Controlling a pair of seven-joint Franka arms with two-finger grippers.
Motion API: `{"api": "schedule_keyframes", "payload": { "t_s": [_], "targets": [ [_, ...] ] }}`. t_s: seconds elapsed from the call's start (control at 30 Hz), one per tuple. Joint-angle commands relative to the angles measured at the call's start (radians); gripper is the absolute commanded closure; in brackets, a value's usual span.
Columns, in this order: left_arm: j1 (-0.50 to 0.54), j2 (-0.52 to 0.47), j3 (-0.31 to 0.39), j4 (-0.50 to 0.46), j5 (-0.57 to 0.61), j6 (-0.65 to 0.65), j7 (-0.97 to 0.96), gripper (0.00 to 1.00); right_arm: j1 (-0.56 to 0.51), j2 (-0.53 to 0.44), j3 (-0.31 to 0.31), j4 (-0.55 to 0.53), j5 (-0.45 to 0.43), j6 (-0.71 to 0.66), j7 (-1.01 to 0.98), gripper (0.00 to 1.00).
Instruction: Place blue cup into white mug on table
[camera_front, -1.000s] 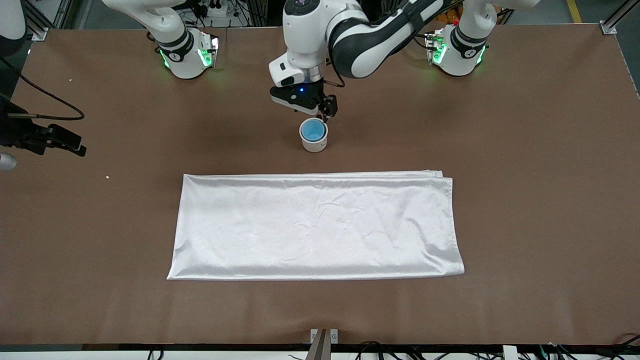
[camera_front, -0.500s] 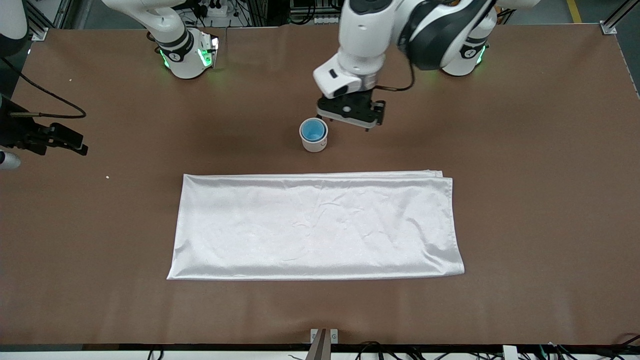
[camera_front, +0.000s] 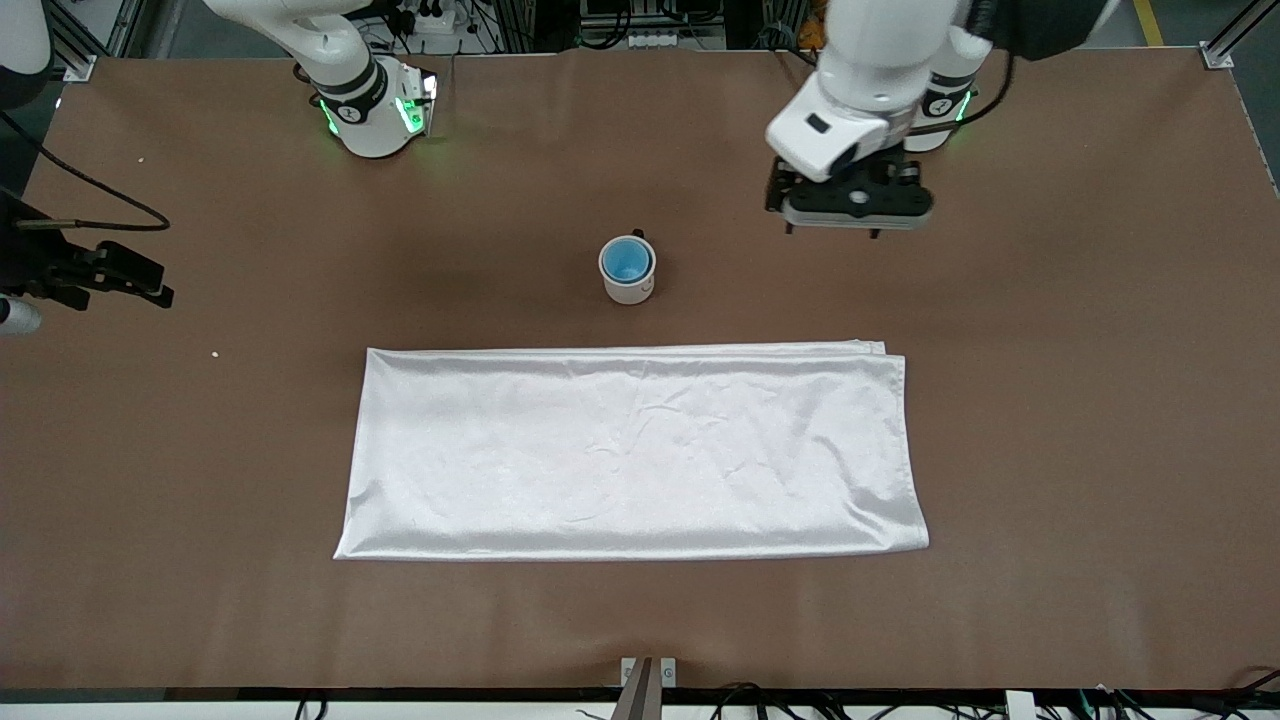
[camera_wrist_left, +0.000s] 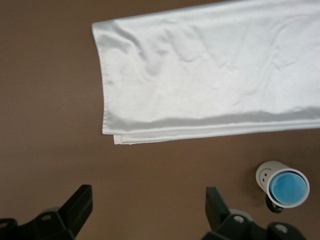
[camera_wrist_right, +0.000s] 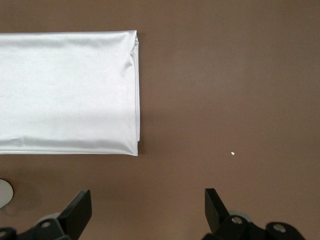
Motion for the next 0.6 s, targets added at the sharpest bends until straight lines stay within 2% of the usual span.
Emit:
{"api": "schedule_keyframes", "payload": {
  "t_s": [0.0,0.13,0.33,0.57],
  "targets": [
    [-0.001,-0.023,0.084,-0.004,-0.044,-0.015,0.023,0.0,-0.011,-0.012,-0.003,0.043,0.01,-0.051,-0.012,0.0],
    [0.003,-0.023,0.156,0.014,-0.093,-0.015,0.041,0.0,-0.033,-0.007,0.011,0.07,0.01,-0.074,-0.014,0.0],
    [0.003,-0.025,0.248,0.016,-0.096,-0.019,0.141,0.0,-0.111,-0.007,0.078,0.07,0.01,-0.077,-0.017,0.0],
    [0.006,-0.025,0.319,0.016,-0.098,-0.038,0.176,0.0,-0.112,-0.008,0.083,0.07,0.005,-0.082,-0.017,0.0]
  ]
}}
